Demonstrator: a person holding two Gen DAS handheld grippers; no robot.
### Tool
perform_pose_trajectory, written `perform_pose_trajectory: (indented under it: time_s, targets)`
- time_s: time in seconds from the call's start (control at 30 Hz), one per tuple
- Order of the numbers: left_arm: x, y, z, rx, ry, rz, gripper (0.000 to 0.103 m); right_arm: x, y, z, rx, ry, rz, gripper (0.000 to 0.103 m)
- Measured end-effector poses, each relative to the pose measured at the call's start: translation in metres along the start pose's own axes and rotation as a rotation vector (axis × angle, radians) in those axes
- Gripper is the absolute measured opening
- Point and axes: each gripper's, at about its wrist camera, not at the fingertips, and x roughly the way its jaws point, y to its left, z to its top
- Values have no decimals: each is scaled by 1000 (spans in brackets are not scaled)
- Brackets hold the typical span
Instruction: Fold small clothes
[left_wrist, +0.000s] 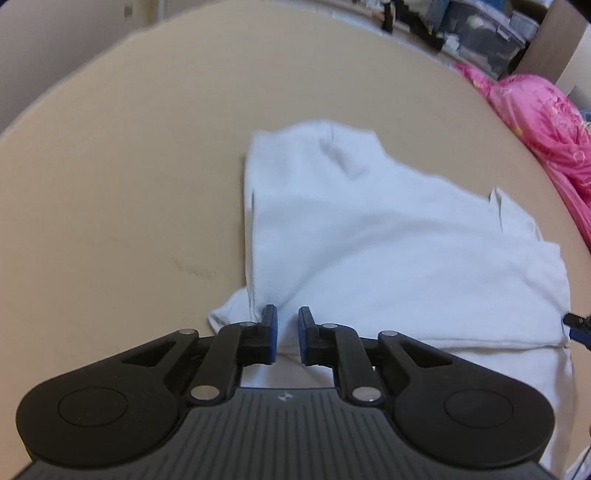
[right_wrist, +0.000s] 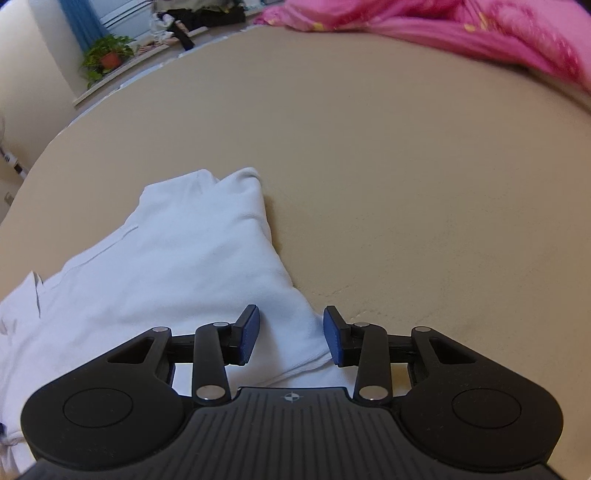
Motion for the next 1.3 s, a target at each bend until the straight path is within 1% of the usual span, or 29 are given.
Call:
perform_pose_trajectory:
  time_s: [0.03,0.1,0.13,0.23,0.3,0.33,0.37,0.4,0.47,0.5,0.57,0.63,0.73,0.8,0.83,0.9,0.97,1.0,1.07,1.17,1.23,1.3]
  targets:
    - [-14,-4,0,23,-46,6,18,-6,0,-2,1,-9,-2,40]
    - [-44,-13,-4,90,-138,19,42,-28,-1,-8,0,-21,-4,41]
    - [-56,-17,-7,121,-161,25,46,-41,-1,-11,-17,-36,9,41]
    - [-96,-21,-18,171,-202,21,47,-95,-3,-18,-66,-118,53,42]
    - [-128,-21,-37,192,-224,0,47,-133,-9,-30,-96,-174,106,43]
    - [-142,-23,-50,200,-232,-3,48,-152,-17,-39,-112,-206,133,44]
    - [-155,-20,-65,203,-236,-8,51,-167,-23,-49,-122,-230,150,45]
    - [-165,-17,-80,203,-234,-13,55,-179,-30,-59,-129,-249,157,46]
    - [-177,-8,-108,209,-215,-5,58,-198,-46,-81,-126,-270,156,46]
    - [-177,-5,-125,210,-195,5,59,-201,-54,-92,-116,-263,154,46]
    - [-171,5,-153,205,-131,28,59,-203,-72,-110,-93,-221,135,46]
    - [-167,17,-171,171,-72,63,59,-206,-86,-121,-91,-207,114,46]
    - [-167,42,-187,85,-7,37,59,-207,-102,-134,-134,-190,87,46]
    - [-166,57,-193,38,35,33,59,-205,-114,-140,-139,-159,72,46]
    - [-164,64,-194,10,62,20,59,-203,-121,-143,-127,-127,75,46]
    - [-161,81,-202,-85,145,-33,58,-197,-133,-150,-88,-45,90,46]
    - [-156,94,-206,-159,174,-58,57,-186,-144,-159,-46,57,103,46]
    - [-157,95,-208,-178,179,-70,57,-182,-149,-162,-31,95,99,46]
    - [-159,91,-209,-176,179,-80,57,-177,-154,-168,-24,135,76,46]
    - [-154,80,-211,-131,193,-68,57,-170,-161,-172,1,176,69,46]
    - [-147,74,-212,-106,207,-53,53,-167,-163,-174,21,194,69,46]
    - [-137,70,-216,-75,231,-17,47,-164,-162,-176,26,212,67,46]
